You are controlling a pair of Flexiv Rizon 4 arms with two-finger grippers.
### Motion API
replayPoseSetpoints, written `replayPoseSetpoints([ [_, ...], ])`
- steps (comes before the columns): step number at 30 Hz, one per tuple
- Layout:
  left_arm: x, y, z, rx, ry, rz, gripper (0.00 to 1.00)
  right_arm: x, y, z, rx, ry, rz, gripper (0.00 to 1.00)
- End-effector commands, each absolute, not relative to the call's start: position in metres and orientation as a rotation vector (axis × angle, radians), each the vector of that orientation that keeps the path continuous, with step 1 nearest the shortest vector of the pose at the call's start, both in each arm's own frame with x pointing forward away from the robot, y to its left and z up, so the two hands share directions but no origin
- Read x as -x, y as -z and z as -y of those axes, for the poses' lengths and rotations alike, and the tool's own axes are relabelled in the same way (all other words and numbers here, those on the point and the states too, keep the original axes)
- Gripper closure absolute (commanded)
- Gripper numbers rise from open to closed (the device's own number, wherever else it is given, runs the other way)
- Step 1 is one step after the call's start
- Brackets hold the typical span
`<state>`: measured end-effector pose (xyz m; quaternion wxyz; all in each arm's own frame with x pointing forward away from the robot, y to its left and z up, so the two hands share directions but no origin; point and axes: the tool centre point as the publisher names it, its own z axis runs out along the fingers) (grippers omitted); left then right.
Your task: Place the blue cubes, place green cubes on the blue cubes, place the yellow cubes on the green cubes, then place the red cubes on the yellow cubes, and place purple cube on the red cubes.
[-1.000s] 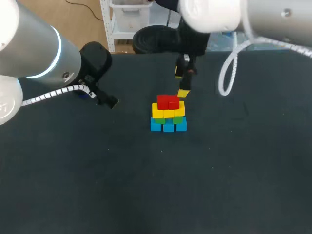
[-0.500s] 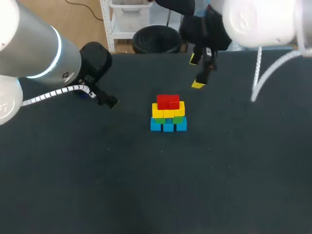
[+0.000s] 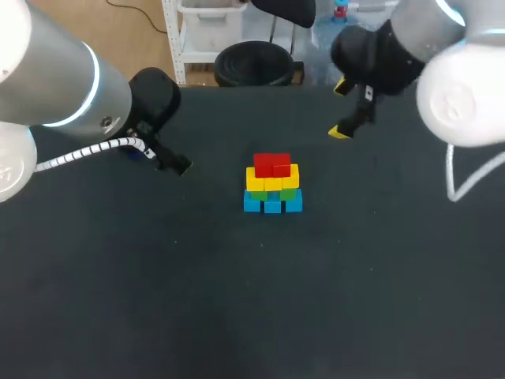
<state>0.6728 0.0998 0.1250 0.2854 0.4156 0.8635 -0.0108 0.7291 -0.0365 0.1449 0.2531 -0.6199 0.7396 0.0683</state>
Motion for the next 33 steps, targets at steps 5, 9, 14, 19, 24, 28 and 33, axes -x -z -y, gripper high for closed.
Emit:
replayPoseSetpoints([
  [5,-0.673,-0.125,-0.100,-1.113,0.033,-2.307,0.00,-0.717,-0.150,0.059,1.484,0.040,-1.954,0.00],
  [9,-0.673,-0.125,-0.100,-1.113,0.033,-2.307,0.00,-0.715,-0.150,0.067,1.444,0.048,-1.962,0.00],
  [14,-0.673,-0.125,-0.100,-1.113,0.033,-2.307,0.00,-0.715,-0.150,0.070,1.429,0.051,-1.959,0.00],
  [19,-0.673,-0.125,-0.100,-1.113,0.033,-2.307,0.00,-0.719,-0.149,0.070,1.427,0.037,-1.958,0.00],
  [24,-0.673,-0.125,-0.100,-1.113,0.033,-2.307,0.00,-0.719,-0.148,0.069,1.421,0.021,-1.957,0.00],
  [28,-0.673,-0.125,-0.100,-1.113,0.033,-2.307,0.00,-0.719,-0.148,0.069,1.421,0.021,-1.957,0.00],
  [33,-0.673,-0.125,-0.100,-1.113,0.033,-2.307,0.00,-0.719,-0.148,0.069,1.421,0.021,-1.957,0.00],
])
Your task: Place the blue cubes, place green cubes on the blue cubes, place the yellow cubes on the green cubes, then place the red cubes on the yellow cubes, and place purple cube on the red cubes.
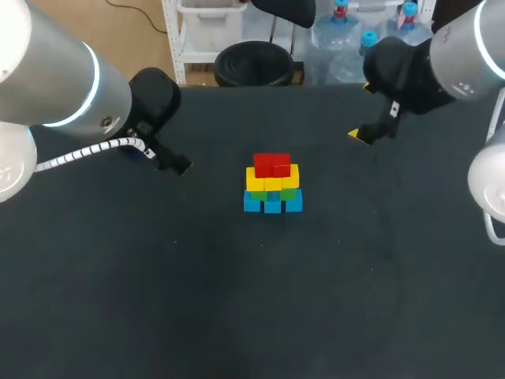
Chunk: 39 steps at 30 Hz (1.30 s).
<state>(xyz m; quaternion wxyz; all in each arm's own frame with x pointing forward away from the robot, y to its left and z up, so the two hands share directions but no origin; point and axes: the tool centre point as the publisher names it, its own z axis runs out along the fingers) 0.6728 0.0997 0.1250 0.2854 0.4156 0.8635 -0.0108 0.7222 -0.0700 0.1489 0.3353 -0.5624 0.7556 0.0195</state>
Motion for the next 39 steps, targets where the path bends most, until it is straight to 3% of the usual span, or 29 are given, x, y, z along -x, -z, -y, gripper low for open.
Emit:
replayPoseSetpoints([
  [1,-0.675,-0.126,-0.104,-1.129,0.002,-2.329,0.00,-0.719,-0.148,0.069,1.421,0.021,-1.957,0.00],
  [20,-0.701,-0.110,-0.133,-1.590,0.132,-2.369,0.00,-0.719,-0.148,0.069,1.421,0.021,-1.957,0.00],
  [39,-0.710,-0.112,-0.143,-1.573,0.112,-2.363,0.00,-0.719,-0.148,0.069,1.421,0.021,-1.957,0.00],
])
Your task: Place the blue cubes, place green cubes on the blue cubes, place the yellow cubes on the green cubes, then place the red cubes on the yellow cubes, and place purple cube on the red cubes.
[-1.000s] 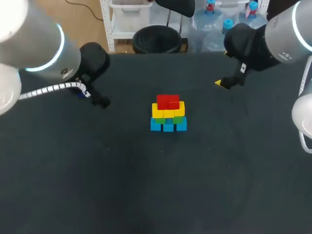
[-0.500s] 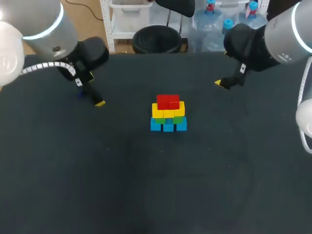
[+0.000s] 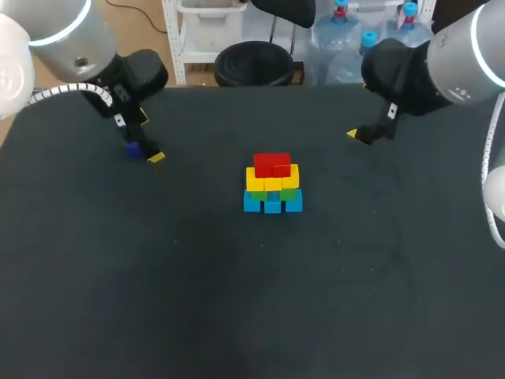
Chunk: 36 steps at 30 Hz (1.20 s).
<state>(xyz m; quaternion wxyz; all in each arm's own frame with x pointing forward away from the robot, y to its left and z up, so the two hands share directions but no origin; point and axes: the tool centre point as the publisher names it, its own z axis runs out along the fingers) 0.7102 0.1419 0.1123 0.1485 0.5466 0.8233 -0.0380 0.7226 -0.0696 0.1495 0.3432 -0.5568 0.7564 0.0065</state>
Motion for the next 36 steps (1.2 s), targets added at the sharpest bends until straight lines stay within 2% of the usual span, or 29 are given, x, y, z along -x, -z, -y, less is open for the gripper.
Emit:
replayPoseSetpoints([
  [1,-0.706,-0.111,-0.138,-1.603,0.124,-2.349,0.00,-0.719,-0.148,0.069,1.421,0.021,-1.957,0.00],
  [12,-0.715,-0.106,-0.154,-2.042,-0.176,-2.056,0.00,-0.719,-0.148,0.069,1.421,0.021,-1.957,0.00],
  [36,-0.807,-0.056,-0.196,-2.062,-0.232,-2.212,0.00,-0.719,-0.148,0.069,1.421,0.021,-1.957,0.00],
])
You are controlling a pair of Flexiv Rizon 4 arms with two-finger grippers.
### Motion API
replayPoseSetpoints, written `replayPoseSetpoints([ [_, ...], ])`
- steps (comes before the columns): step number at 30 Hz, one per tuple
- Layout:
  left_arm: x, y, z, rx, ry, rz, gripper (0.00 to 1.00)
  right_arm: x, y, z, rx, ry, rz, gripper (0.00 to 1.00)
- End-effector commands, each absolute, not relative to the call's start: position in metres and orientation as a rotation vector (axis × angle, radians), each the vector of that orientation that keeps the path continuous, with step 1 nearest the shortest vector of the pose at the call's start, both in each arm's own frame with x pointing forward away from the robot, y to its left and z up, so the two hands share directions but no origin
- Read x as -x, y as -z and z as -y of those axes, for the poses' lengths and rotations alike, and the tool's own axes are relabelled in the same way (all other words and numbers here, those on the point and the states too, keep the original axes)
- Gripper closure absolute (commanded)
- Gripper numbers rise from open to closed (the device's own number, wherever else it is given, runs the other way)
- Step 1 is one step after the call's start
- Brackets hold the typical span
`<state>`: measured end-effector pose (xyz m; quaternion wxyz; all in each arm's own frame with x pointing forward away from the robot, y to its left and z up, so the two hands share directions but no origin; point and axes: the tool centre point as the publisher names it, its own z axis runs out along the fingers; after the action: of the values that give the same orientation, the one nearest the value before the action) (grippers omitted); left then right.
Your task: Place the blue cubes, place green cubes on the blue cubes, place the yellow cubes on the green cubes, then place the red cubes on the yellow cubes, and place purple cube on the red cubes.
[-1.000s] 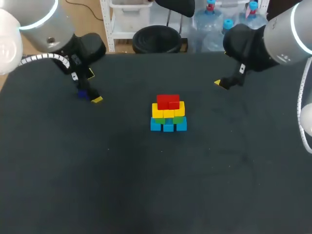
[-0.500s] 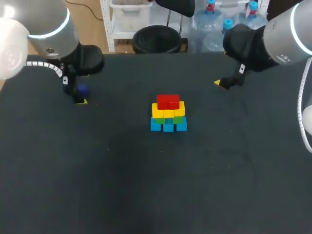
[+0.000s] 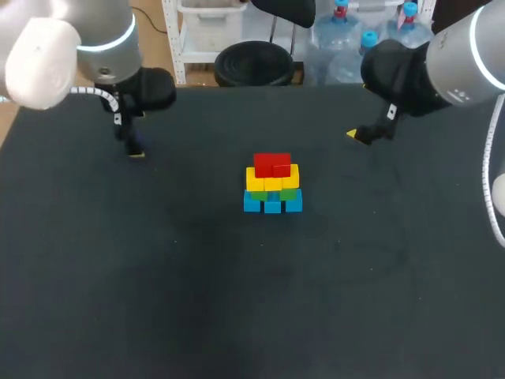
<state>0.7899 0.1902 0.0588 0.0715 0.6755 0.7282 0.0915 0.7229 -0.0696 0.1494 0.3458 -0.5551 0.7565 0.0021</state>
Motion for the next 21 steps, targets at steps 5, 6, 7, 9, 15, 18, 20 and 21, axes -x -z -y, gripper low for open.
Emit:
replayPoseSetpoints([
  [5,-0.818,-0.050,-0.208,-2.066,-0.234,-2.238,0.00,-0.719,-0.148,0.069,1.421,0.021,-1.957,0.00],
  [6,-0.820,-0.049,-0.210,-2.069,-0.228,-2.246,0.00,-0.719,-0.148,0.069,1.421,0.021,-1.957,0.00],
  [7,-0.822,-0.047,-0.212,-2.068,-0.225,-2.254,0.00,-0.719,-0.148,0.069,1.421,0.021,-1.957,0.00],
  [9,-0.825,-0.043,-0.215,-2.070,-0.203,-2.265,0.00,-0.719,-0.148,0.069,1.421,0.021,-1.957,0.00],
  [15,-0.833,-0.035,-0.215,-2.076,-0.205,-2.270,0.00,-0.719,-0.148,0.069,1.421,0.021,-1.957,0.00],
  [18,-0.836,-0.031,-0.214,-2.078,-0.207,-2.270,0.00,-0.719,-0.148,0.069,1.421,0.021,-1.957,0.00],
  [20,-0.838,-0.029,-0.215,-2.075,-0.200,-2.276,0.00,-0.719,-0.148,0.069,1.421,0.021,-1.957,0.00],
  [21,-0.839,-0.027,-0.215,-2.072,-0.192,-2.283,0.03,-0.719,-0.148,0.069,1.421,0.021,-1.957,0.00],
])
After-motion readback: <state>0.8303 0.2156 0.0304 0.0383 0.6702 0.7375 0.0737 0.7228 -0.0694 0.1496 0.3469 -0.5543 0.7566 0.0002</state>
